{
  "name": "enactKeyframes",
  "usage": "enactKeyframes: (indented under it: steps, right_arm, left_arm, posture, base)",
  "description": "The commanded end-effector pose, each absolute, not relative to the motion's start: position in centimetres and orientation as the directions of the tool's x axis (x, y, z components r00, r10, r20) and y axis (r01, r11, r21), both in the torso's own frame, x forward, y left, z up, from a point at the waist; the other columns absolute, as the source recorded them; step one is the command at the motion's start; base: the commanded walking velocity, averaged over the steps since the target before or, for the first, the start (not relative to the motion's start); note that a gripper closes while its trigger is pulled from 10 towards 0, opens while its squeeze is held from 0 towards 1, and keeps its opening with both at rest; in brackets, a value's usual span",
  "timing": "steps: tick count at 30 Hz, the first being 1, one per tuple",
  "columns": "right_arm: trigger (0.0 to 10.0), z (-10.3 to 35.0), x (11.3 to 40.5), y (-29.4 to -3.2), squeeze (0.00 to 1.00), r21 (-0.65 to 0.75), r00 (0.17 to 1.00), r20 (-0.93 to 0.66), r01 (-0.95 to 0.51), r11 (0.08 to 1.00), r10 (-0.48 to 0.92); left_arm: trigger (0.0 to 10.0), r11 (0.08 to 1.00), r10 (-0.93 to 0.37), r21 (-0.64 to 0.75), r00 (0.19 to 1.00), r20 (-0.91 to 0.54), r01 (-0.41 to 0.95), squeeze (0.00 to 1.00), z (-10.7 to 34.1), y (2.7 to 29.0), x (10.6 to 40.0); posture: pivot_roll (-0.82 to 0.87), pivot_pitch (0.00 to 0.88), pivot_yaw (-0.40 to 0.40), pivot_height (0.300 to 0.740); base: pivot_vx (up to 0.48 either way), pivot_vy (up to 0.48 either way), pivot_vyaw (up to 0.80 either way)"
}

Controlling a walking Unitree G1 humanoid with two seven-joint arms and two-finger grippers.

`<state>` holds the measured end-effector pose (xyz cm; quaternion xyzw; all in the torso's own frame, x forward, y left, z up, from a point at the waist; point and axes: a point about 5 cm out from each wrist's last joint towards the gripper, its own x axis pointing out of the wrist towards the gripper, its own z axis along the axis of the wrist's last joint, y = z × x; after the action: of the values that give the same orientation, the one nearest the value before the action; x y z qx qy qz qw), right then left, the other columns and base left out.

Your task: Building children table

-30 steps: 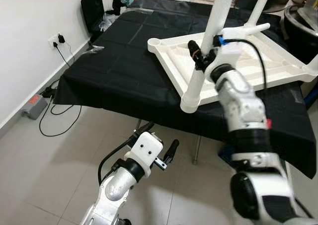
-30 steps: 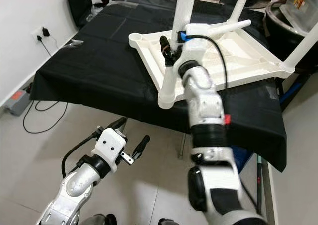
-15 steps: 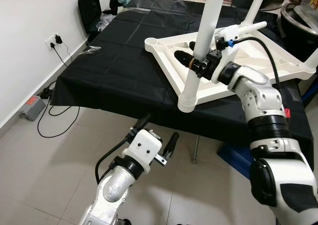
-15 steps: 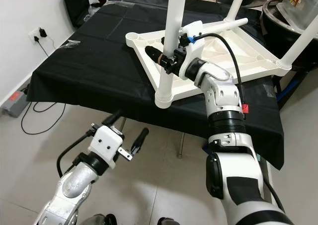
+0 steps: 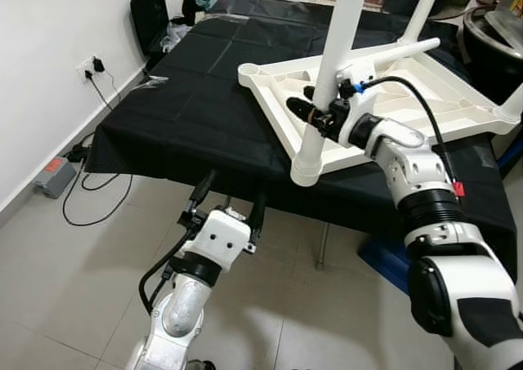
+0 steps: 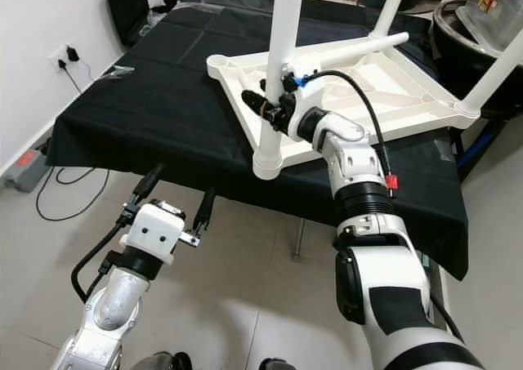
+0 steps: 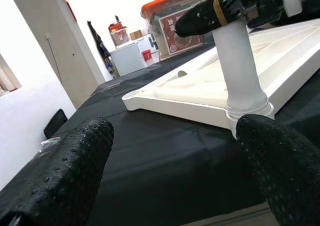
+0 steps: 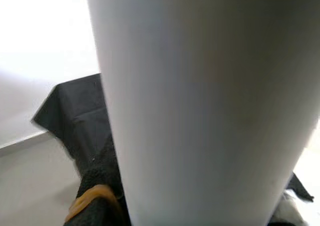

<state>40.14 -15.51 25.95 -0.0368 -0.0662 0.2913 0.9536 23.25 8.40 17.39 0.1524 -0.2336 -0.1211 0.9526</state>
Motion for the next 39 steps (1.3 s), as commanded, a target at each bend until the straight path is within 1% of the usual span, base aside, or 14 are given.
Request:
enactKeyframes:
  steps: [1, 3, 6, 7, 9, 12, 15, 18, 20, 27, 28, 33, 34, 39]
  right_arm:
    - [0.0, 25.1, 40.3, -16.6, 0.0, -0.064, 0.899, 0.12, -0.417, 0.906, 0.422]
    - [0.0, 25.1, 40.3, -16.6, 0.0, -0.064, 0.899, 0.12, -0.417, 0.906, 0.422]
    - [0.0, 24.0, 40.3, -18.4, 0.0, 0.018, 0.983, 0.113, -0.15, 0.988, 0.147]
    - [0.0, 24.0, 40.3, -18.4, 0.0, 0.018, 0.983, 0.113, -0.15, 0.988, 0.147]
    - [0.0, 23.4, 39.8, -19.1, 0.0, 0.088, 0.994, 0.112, -0.009, 0.996, -0.001]
    - [0.0, 23.2, 39.7, -19.3, 0.0, 0.104, 0.993, 0.113, 0.03, 0.994, -0.042]
    - [0.0, 22.5, 38.5, -19.1, 0.0, 0.227, 0.963, 0.106, 0.219, 0.949, -0.248]
    - [0.0, 22.3, 38.2, -19.2, 0.0, 0.254, 0.949, 0.1, 0.267, 0.93, -0.299]
    - [0.0, 22.0, 36.9, -19.0, 0.0, 0.33, 0.877, 0.047, 0.438, 0.836, -0.478]
    - [0.0, 22.6, 36.3, -16.0, 0.0, 0.344, 0.873, 0.027, 0.45, 0.824, -0.488]
    - [9.8, 23.0, 36.2, -15.1, 0.0, 0.335, 0.889, 0.045, 0.417, 0.845, -0.456]
    - [10.0, 24.6, 36.3, -14.3, 0.0, 0.281, 0.914, 0.159, 0.32, 0.905, -0.372]
    - [10.0, 25.3, 36.3, -14.4, 1.0, 0.248, 0.914, 0.214, 0.29, 0.924, -0.344]
    - [10.0, 26.6, 36.2, -14.9, 1.0, 0.227, 0.907, 0.289, 0.246, 0.942, -0.307]
  left_arm:
    - [10.0, 0.924, -0.331, 0.322, 0.855, 0.4, 0.208, 0.0, 17.1, 8.0, 23.1]
    - [10.0, 0.924, -0.331, 0.322, 0.855, 0.4, 0.208, 0.0, 17.1, 8.0, 23.1]
    - [10.0, 0.916, -0.381, 0.278, 0.841, 0.383, 0.289, 0.0, 17.2, 7.3, 23.1]
    - [10.0, 0.916, -0.381, 0.278, 0.841, 0.383, 0.289, 0.0, 17.2, 7.3, 23.1]
    - [10.0, 0.915, -0.389, 0.264, 0.838, 0.384, 0.304, 0.0, 17.3, 7.2, 23.2]
    - [10.0, 0.915, -0.389, 0.262, 0.837, 0.385, 0.305, 0.0, 17.4, 7.2, 23.2]
    - [10.0, 0.916, -0.39, 0.259, 0.836, 0.386, 0.307, 0.0, 17.4, 7.1, 23.2]
    - [10.0, 0.915, -0.391, 0.26, 0.836, 0.385, 0.308, 0.0, 17.4, 7.1, 23.2]
    - [10.0, 0.922, -0.373, 0.258, 0.844, 0.384, 0.29, 0.0, 17.3, 7.3, 23.2]
    - [10.0, 0.919, -0.381, 0.258, 0.843, 0.381, 0.298, 0.0, 17.3, 7.4, 23.2]
    - [10.0, 0.917, -0.386, 0.256, 0.841, 0.379, 0.306, 0.0, 17.3, 7.4, 23.2]
    - [10.0, 0.918, -0.386, 0.247, 0.842, 0.377, 0.31, 0.0, 17.3, 7.4, 23.3]
    - [10.0, 0.917, -0.388, 0.244, 0.842, 0.374, 0.314, 0.0, 17.2, 7.4, 23.2]
    - [10.0, 0.913, -0.398, 0.244, 0.84, 0.369, 0.326, 0.0, 17.1, 7.3, 23.1]
  posture:
    - [0.14, 0.136, -0.066, 0.74]
    - [0.14, 0.136, -0.066, 0.74]
    - [0.14, 0.143, -0.069, 0.74]
    - [0.14, 0.143, -0.069, 0.74]
    - [0.13, 0.144, -0.067, 0.74]
    - [0.13, 0.144, -0.067, 0.74]
    - [0.14, 0.155, -0.065, 0.74]
    - [0.14, 0.157, -0.059, 0.74]
    - [0.14, 0.163, -0.065, 0.74]
    - [0.14, 0.158, -0.062, 0.74]
    - [0.14, 0.169, -0.058, 0.74]
    - [0.13, 0.171, -0.061, 0.74]
    - [0.13, 0.171, -0.063, 0.74]
    - [0.13, 0.172, -0.058, 0.74]
  base:
    - [0.0, 0.0, 0.0]
    - [0.0, 0.0, 0.0]
    - [0.0, 0.0, 0.0]
    - [0.0, 0.0, 0.0]
    - [0.0, 0.0, 0.0]
    - [0.0, 0.0, 0.0]
    - [0.0, 0.0, 0.0]
    - [0.0, 0.0, 0.0]
    - [0.0, 0.0, 0.0]
    - [0.0, 0.0, 0.0]
    - [0.0, 0.0, 0.0]
    - [0.0, 0.0, 0.0]
    - [0.0, 0.0, 0.0]
    - [0.0, 0.0, 0.0]
